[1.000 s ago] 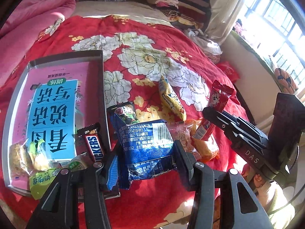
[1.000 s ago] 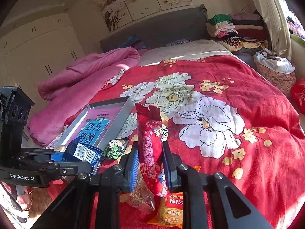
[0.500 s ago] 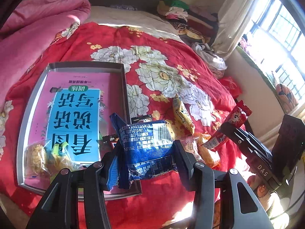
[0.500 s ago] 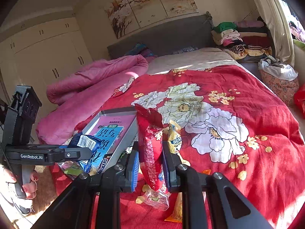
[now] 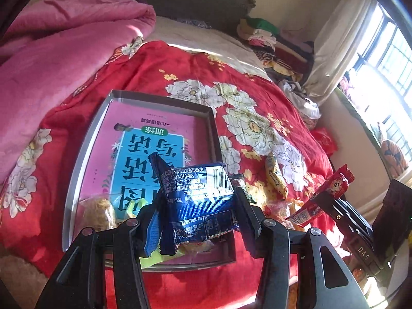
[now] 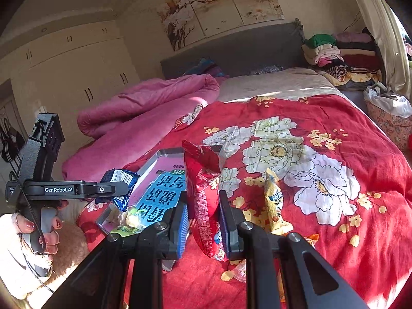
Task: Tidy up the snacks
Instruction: 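Carry the blue bag and red sausage pack over the tray with both tools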
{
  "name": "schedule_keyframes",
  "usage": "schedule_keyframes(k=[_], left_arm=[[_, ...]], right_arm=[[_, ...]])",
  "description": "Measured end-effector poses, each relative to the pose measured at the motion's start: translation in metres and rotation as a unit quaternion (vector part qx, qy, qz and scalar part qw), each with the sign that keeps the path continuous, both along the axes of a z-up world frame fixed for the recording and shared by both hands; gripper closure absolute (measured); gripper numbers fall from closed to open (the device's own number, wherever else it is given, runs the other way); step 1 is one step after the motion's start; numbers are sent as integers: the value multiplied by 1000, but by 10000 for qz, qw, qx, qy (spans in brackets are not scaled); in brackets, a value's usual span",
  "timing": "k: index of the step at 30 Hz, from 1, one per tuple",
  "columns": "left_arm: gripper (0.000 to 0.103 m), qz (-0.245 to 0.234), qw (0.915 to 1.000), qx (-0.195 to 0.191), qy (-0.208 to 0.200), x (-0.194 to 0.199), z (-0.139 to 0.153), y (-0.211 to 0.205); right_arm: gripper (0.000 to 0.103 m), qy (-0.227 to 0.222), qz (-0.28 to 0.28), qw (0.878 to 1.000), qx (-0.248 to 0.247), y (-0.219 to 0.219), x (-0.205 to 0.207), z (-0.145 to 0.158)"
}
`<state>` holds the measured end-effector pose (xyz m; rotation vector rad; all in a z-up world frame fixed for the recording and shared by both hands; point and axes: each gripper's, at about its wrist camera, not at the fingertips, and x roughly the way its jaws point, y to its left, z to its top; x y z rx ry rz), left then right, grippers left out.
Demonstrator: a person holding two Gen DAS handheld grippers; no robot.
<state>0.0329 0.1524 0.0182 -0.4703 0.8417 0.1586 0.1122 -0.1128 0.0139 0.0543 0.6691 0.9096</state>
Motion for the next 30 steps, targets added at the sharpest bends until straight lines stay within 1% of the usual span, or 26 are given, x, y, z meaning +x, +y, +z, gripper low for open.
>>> schedule_keyframes(k=[9,16,18,20,21,24,26,30], left_arm=[[50,412,9991,-103,-58,-20,-1,38],[50,682,9975,-141,-92,-35,-3,65],[50,699,9974,-139,-111,-37,-4,70],[56,715,9973,-122,-125,-39,-4,74],[57,711,9973,-108,-136,-40,-4,75],[58,687,9975,-120,-149,-39,-6,76],[63,630,9979,-141,-72,-36,-13,74],[64,553,9981,-234,140,-31,-32,72]], right_arm=[[81,-20,367,9993,-87,35,-19,1],[81,-25,534,9984,-177,54,-28,-1],[81,-4,566,9982,-188,58,-29,-2],[81,1,593,9980,-212,61,-31,-3],[81,2,603,9979,-216,63,-32,-3],[81,24,641,9976,-244,67,-33,-5],[81,63,680,9973,-264,71,-33,-7],[81,142,777,9963,-326,80,-35,-13]])
